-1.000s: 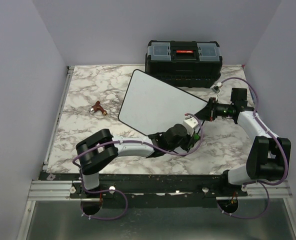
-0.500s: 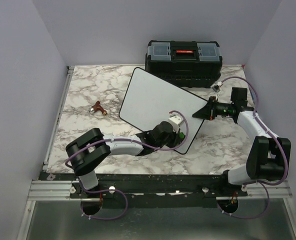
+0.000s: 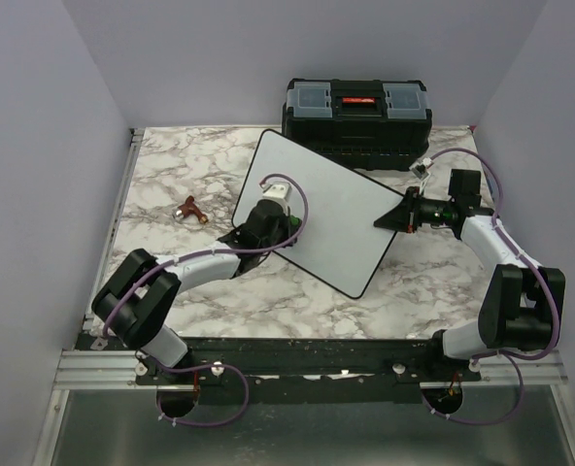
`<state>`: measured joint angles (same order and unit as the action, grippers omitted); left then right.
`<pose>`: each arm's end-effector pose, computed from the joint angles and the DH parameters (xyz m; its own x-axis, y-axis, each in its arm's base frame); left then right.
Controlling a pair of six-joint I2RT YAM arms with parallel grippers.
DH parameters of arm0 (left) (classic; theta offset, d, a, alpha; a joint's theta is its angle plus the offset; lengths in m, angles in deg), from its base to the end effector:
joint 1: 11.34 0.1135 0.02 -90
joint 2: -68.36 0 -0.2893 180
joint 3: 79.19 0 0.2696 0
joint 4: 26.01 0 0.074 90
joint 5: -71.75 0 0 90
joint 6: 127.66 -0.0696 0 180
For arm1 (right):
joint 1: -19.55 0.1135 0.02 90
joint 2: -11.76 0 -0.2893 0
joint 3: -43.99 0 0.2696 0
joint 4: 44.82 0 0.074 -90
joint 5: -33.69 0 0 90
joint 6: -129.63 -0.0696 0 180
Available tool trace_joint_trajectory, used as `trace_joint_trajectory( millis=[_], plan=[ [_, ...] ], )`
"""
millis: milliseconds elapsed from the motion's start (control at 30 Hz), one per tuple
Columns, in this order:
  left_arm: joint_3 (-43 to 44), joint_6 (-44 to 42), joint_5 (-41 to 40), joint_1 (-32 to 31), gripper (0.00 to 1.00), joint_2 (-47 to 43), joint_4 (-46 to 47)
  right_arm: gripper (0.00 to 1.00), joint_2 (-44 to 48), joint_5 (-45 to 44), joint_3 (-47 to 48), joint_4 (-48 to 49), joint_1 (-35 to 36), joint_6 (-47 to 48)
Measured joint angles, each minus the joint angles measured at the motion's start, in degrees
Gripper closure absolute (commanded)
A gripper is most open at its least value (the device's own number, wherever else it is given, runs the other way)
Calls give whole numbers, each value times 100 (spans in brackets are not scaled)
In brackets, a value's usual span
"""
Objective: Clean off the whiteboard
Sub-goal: Erase the whiteboard at the whiteboard stand.
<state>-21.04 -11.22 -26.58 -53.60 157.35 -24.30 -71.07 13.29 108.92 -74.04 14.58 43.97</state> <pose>0.2815 -0.2422 0.1950 -0.5772 -0.0708 -0.8135 0.3515 0.8777 -0.3258 0.3118 0.0384 0.2457 -0.6821 0.0328 -0.7305 -0.6587 0.4062 0.6334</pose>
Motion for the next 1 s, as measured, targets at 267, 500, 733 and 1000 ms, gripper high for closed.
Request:
trace_joint_trajectory(
  millis=[267,500,733,1000],
  plan=[
    [339,125,337,1147,100,28,-417,99,7,-11,0,-9,0,-116],
    [1029,114,643,1082,100,468,-697,99,98,-118,0,-26,-122,-205],
    [1335,271,745,-247,100,619,-415,99,98,-133,0,-22,-164,-216],
    [2199,520,1008,-1749,100,1259,-212,99,101,-28,0,-236,-13,-168]
  ],
)
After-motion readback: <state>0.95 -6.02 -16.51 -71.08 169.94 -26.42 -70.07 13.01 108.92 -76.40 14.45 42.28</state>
